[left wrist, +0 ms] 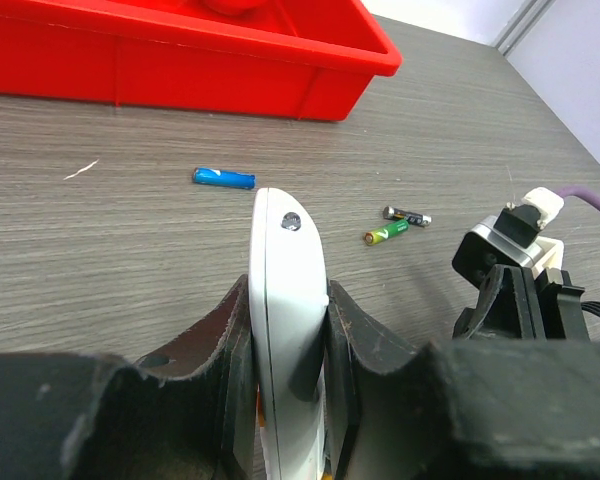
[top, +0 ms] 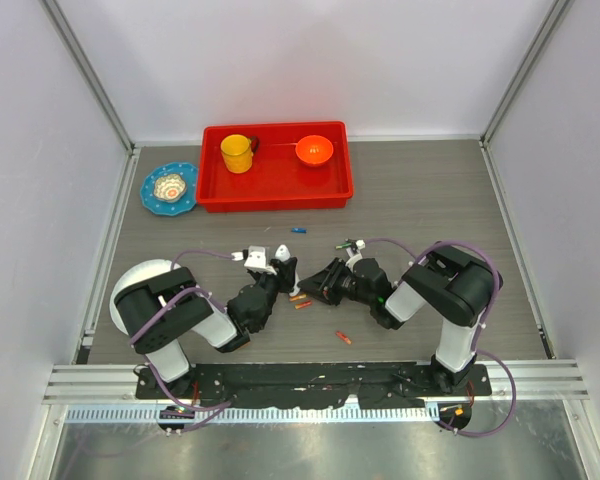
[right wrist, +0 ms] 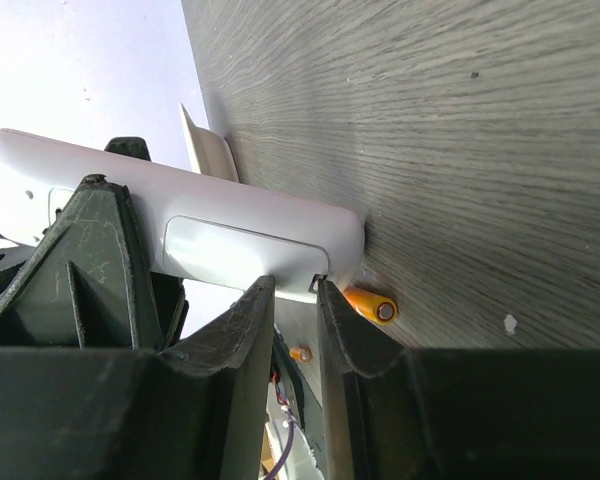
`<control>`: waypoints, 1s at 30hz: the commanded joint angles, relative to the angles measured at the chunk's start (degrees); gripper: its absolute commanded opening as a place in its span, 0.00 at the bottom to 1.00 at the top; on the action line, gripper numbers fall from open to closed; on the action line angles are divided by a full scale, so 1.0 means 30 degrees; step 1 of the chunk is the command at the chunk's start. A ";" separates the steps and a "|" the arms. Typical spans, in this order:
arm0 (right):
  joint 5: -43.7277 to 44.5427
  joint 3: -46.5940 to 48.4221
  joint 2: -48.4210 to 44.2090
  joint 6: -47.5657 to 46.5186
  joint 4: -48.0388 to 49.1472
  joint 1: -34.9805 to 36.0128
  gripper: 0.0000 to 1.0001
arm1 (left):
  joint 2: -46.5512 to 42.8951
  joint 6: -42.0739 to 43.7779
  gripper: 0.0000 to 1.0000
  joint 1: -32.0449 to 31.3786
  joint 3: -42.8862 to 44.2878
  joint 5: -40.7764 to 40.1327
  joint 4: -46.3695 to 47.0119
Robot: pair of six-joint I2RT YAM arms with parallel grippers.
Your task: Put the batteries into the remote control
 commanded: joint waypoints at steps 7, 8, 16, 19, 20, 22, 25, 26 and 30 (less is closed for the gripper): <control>0.0351 0.0342 -0.1035 -0.0163 0.1222 0.0086 0.28 | 0.0475 0.0802 0.00 -0.0266 -0.0108 -0.0407 0.2855; 0.0351 0.0283 -0.1035 -0.0163 0.1222 0.0086 0.28 | 0.0446 0.0772 0.00 -0.0266 -0.0108 -0.0407 0.2855; 0.0497 -0.0010 -0.1123 -0.0339 0.1192 -0.0002 0.28 | 0.0387 0.0567 0.00 -0.0266 -0.0225 -0.0349 0.2855; 0.0526 -0.0039 -0.1152 -0.0397 0.1105 -0.0089 0.28 | 0.0300 0.0567 0.00 -0.0266 -0.0254 -0.0407 0.2855; 0.0526 -0.0040 -0.1152 -0.0369 0.1076 -0.0090 0.29 | 0.0241 0.0567 0.00 -0.0266 -0.0254 -0.0436 0.2855; 0.0526 -0.0069 -0.1181 -0.0398 0.1075 -0.0119 0.28 | 0.0124 0.0596 0.00 -0.0266 -0.0284 -0.0466 0.2855; 0.0556 -0.0098 -0.1094 -0.0485 0.1017 -0.0177 0.28 | 0.0036 0.0626 0.00 -0.0266 -0.0313 -0.0466 0.2855; 0.0556 -0.0127 -0.1065 -0.0515 0.0988 -0.0206 0.28 | 0.0007 0.0626 0.00 -0.0266 -0.0342 -0.0437 0.2855; 0.0614 -0.0215 -0.1006 -0.0573 0.0987 -0.0324 0.28 | -0.0082 0.0655 0.00 -0.0266 -0.0372 -0.0466 0.2855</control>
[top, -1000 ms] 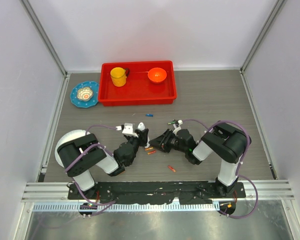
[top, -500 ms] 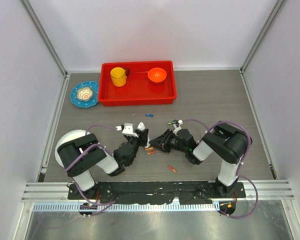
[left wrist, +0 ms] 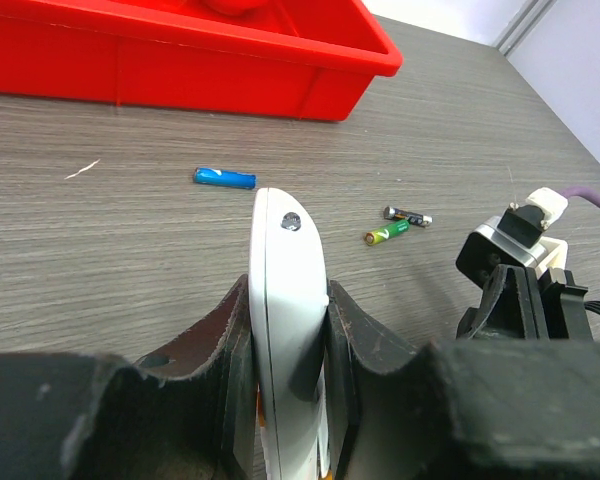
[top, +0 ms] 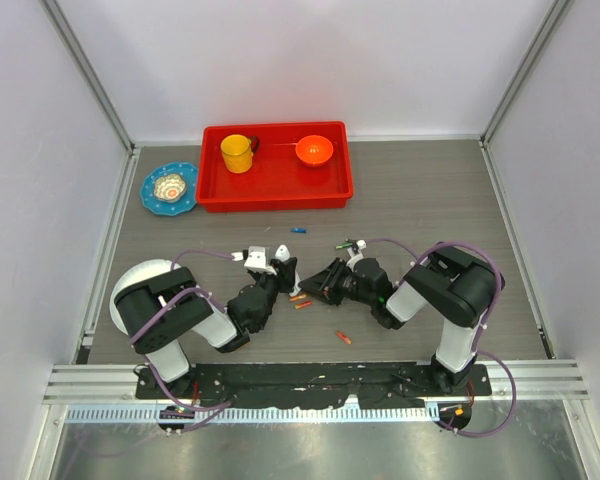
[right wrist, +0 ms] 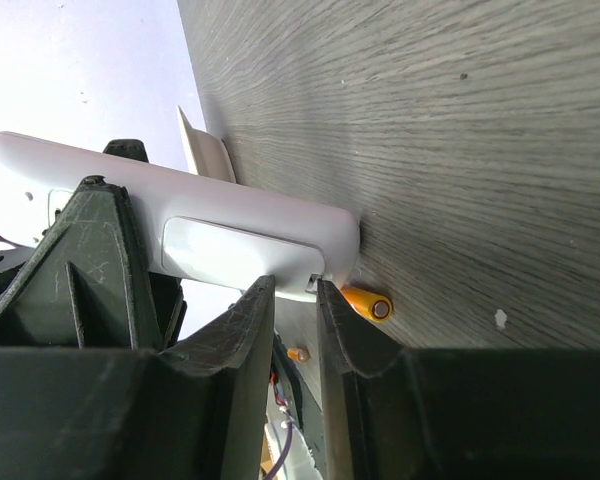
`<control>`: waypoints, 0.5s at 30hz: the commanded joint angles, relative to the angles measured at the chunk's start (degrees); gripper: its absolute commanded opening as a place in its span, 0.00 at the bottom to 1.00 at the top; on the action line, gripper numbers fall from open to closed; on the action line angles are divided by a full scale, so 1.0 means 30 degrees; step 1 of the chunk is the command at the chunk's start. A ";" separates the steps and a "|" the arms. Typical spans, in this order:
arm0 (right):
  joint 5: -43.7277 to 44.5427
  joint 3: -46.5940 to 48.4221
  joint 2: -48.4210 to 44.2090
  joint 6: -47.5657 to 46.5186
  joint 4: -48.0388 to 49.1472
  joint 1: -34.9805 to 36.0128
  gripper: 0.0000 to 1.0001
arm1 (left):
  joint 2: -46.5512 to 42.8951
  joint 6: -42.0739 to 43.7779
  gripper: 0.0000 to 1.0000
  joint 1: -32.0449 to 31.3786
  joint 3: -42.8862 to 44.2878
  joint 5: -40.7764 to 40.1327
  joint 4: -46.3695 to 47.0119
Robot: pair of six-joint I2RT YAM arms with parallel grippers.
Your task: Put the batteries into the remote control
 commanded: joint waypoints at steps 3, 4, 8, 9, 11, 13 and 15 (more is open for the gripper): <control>0.0599 -0.0216 -0.0889 -0.0486 0.1301 -0.0259 0.28 | -0.0162 0.0619 0.00 -0.0215 -0.0430 -0.0393 0.2833; 0.0600 -0.0216 -0.0890 -0.0486 0.1272 -0.0259 0.28 | -0.0162 0.0619 0.00 -0.0215 -0.0459 -0.0451 0.2833; 0.0600 -0.0216 -0.0890 -0.0633 0.1184 -0.0288 0.28 | -0.0162 0.0473 0.00 -0.0215 -0.0489 -0.0393 0.2833; 0.0600 -0.0216 -0.0861 -0.0633 0.1183 -0.0317 0.28 | -0.0191 0.0443 0.00 -0.0215 -0.0518 -0.0393 0.2833; 0.0629 -0.0303 -0.0802 -0.0720 0.1183 -0.0376 0.28 | -0.0221 0.0355 0.00 -0.0215 -0.0576 -0.0422 0.2833; 0.0687 -0.0362 -0.0773 -0.0720 0.1183 -0.0434 0.28 | -0.0396 0.0326 0.00 -0.0215 -0.0635 -0.0452 0.2833; 0.0746 -0.0421 -0.0744 -0.0779 0.1183 -0.0464 0.28 | -0.0484 0.0296 0.00 -0.0215 -0.0694 -0.0452 0.2833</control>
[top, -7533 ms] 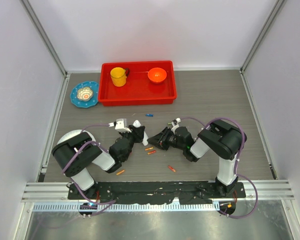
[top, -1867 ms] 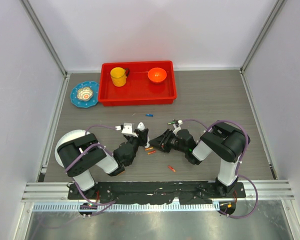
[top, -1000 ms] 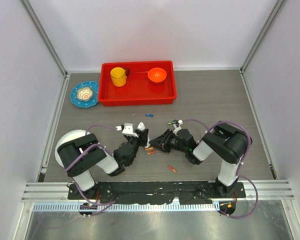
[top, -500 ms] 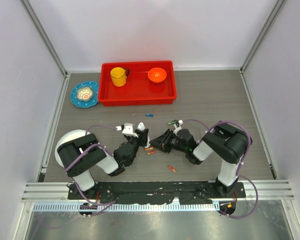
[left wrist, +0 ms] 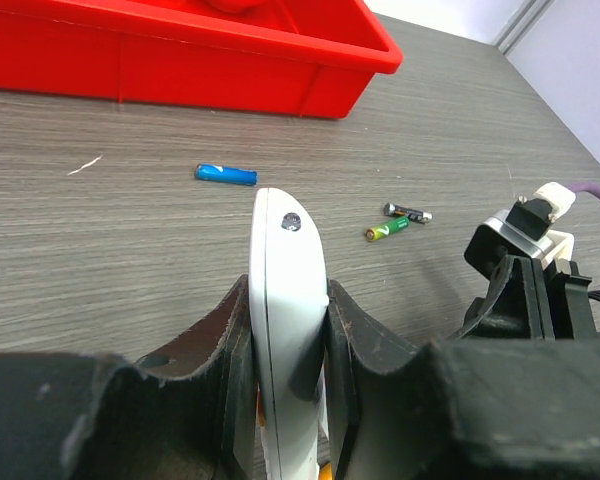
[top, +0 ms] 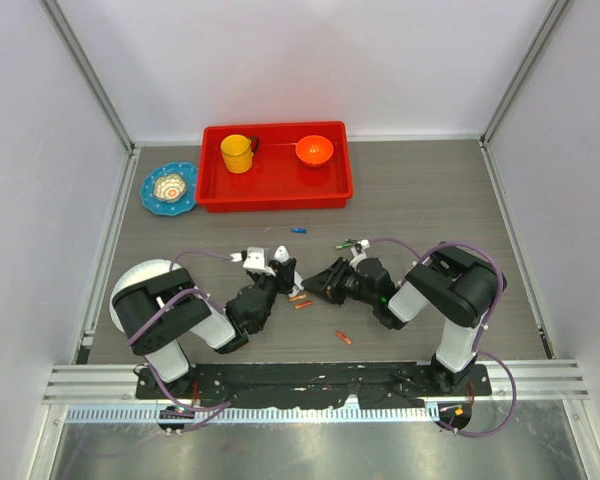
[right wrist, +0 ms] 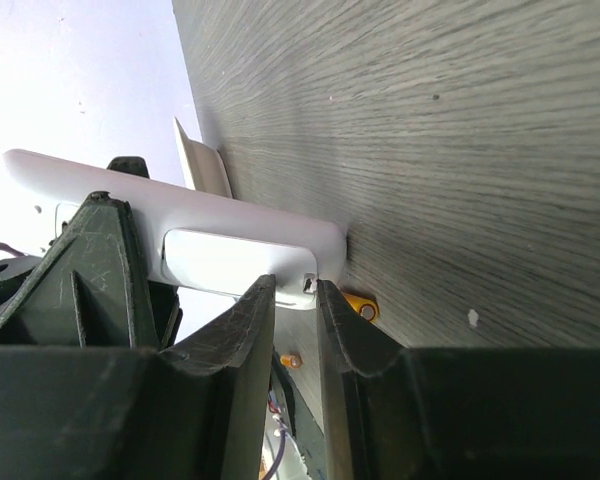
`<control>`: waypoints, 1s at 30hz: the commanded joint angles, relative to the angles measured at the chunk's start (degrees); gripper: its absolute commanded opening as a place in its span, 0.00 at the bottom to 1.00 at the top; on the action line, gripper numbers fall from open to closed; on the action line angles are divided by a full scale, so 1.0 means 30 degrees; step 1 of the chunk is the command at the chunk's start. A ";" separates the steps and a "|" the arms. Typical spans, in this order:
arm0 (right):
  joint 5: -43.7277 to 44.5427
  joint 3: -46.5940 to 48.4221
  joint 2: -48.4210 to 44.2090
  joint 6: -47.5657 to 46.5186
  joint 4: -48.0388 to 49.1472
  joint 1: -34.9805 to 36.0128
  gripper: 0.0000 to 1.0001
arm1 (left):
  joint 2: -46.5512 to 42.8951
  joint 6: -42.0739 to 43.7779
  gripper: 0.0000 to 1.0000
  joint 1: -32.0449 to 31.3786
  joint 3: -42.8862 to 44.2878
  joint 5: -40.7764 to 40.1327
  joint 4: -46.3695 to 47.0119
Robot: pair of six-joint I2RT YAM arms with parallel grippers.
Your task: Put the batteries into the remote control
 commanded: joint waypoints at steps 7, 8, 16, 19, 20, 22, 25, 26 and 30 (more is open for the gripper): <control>0.0593 -0.0231 -0.0392 -0.0620 0.1176 -0.0217 0.28 | -0.0361 -0.0099 0.00 -0.0193 -0.0629 -0.0437 0.2855; 0.0622 -0.0261 -0.0421 -0.0620 0.1147 -0.0275 0.29 | -0.0361 -0.0129 0.00 -0.0193 -0.0629 -0.0466 0.2855; 0.0945 -0.0817 -0.0802 -0.0884 0.0591 -0.0656 0.29 | -0.0420 0.0193 0.00 -0.0193 -0.0717 -0.1139 0.2855; 0.1003 -0.0847 -0.0860 -0.0884 0.0561 -0.0686 0.29 | -0.0420 0.0252 0.00 -0.0193 -0.0834 -0.1316 0.2855; 0.0974 -0.0847 -0.0832 -0.0913 0.0532 -0.0714 0.29 | -0.0391 0.0252 0.00 -0.0193 -0.0863 -0.1519 0.2855; 0.0974 -0.0876 -0.0919 -0.1000 0.0386 -0.0860 0.29 | -0.0390 0.0339 0.00 -0.0193 -0.0980 -0.1813 0.2855; 0.0945 -0.0905 -0.1270 -0.1147 -0.0023 -0.1007 0.30 | -0.0507 0.0660 0.00 -0.0222 -0.1127 -0.2282 0.2855; 0.0916 -0.0935 -0.1532 -0.1292 -0.0170 -0.1066 0.31 | -0.0565 0.0778 0.00 -0.0193 -0.1156 -0.2399 0.2855; 0.0770 -0.0964 -0.2733 -0.1966 -0.1223 -0.1330 0.34 | -0.0800 0.1714 0.00 -0.0193 -0.1127 -0.2809 0.2855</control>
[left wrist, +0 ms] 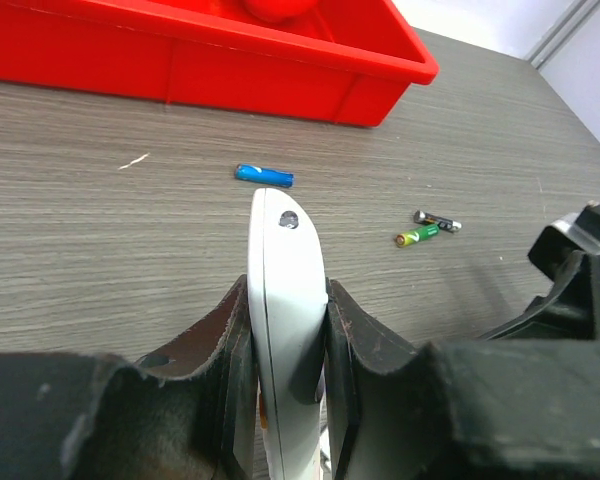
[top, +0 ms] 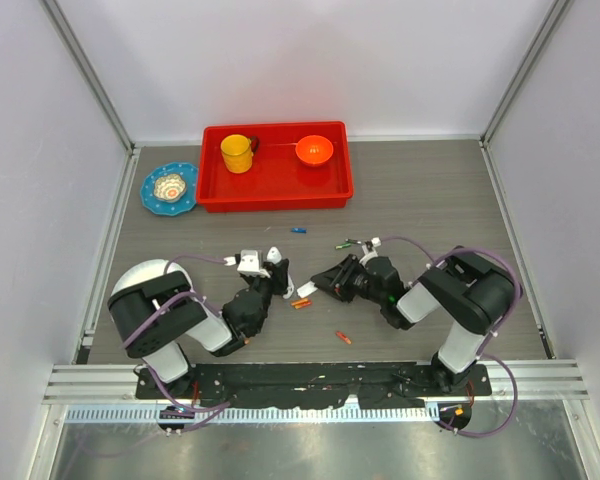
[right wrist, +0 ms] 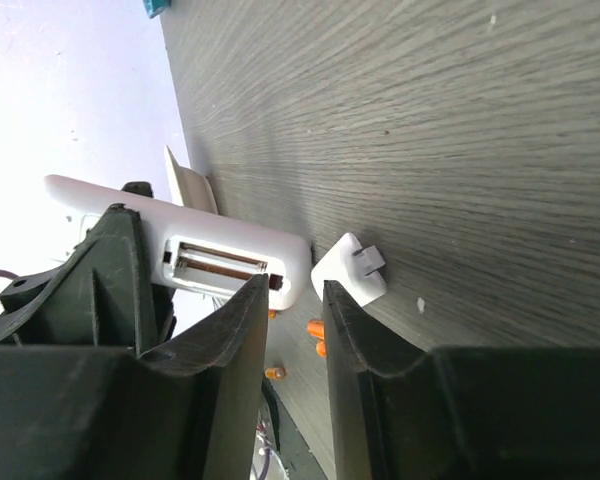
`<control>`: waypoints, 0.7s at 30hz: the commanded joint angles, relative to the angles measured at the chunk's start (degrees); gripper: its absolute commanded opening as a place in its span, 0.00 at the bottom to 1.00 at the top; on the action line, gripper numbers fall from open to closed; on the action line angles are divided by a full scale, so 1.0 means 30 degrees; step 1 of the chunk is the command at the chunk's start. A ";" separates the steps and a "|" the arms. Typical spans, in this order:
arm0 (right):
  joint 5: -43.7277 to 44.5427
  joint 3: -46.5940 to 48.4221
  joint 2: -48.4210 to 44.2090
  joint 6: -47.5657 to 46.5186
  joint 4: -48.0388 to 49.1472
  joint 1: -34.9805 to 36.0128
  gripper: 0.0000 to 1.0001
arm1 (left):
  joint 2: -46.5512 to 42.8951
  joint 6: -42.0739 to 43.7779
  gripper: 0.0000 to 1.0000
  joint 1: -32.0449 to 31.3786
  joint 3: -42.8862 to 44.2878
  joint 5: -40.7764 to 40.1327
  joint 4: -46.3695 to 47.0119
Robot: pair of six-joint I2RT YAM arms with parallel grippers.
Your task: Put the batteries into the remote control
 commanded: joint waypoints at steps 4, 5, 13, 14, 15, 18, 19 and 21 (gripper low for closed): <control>0.0405 0.0128 -0.4061 -0.2452 -0.3531 -0.0828 0.48 | -0.0611 0.2688 0.00 -0.0040 -0.0435 -0.2289 0.2826; 0.0434 0.0333 -0.4619 -0.2862 -0.4327 -0.1091 0.50 | -0.0729 0.3096 0.00 -0.0040 -0.0406 -0.2522 0.2826; 0.1924 0.4869 -1.1233 -0.9741 -1.4986 -0.1973 0.59 | -0.3303 0.3952 0.00 0.0429 0.0208 -0.2674 0.2068; 0.3379 0.5572 -1.1796 -1.0998 -1.6333 -0.1973 0.59 | -0.3946 0.3544 0.00 0.0400 0.0413 -0.2410 0.0266; 0.3887 0.6797 -1.2179 -1.1910 -1.7449 -0.2002 0.59 | -0.5838 0.3105 0.00 0.0429 0.1198 -0.2088 -0.1521; 0.5735 0.8589 -1.2886 -1.4550 -2.0850 -0.1943 0.58 | -0.9358 -0.0929 0.00 0.1216 0.3895 0.0456 -1.1682; 0.6114 0.8858 -1.2944 -1.5310 -2.1990 -0.1943 0.58 | -1.0011 -0.4017 0.00 0.2235 0.4249 0.1450 -1.3330; 0.7311 0.8949 -1.3061 -1.5492 -2.2643 -0.1943 0.57 | -1.0979 -0.6496 0.00 0.3411 0.4429 0.5339 -1.5860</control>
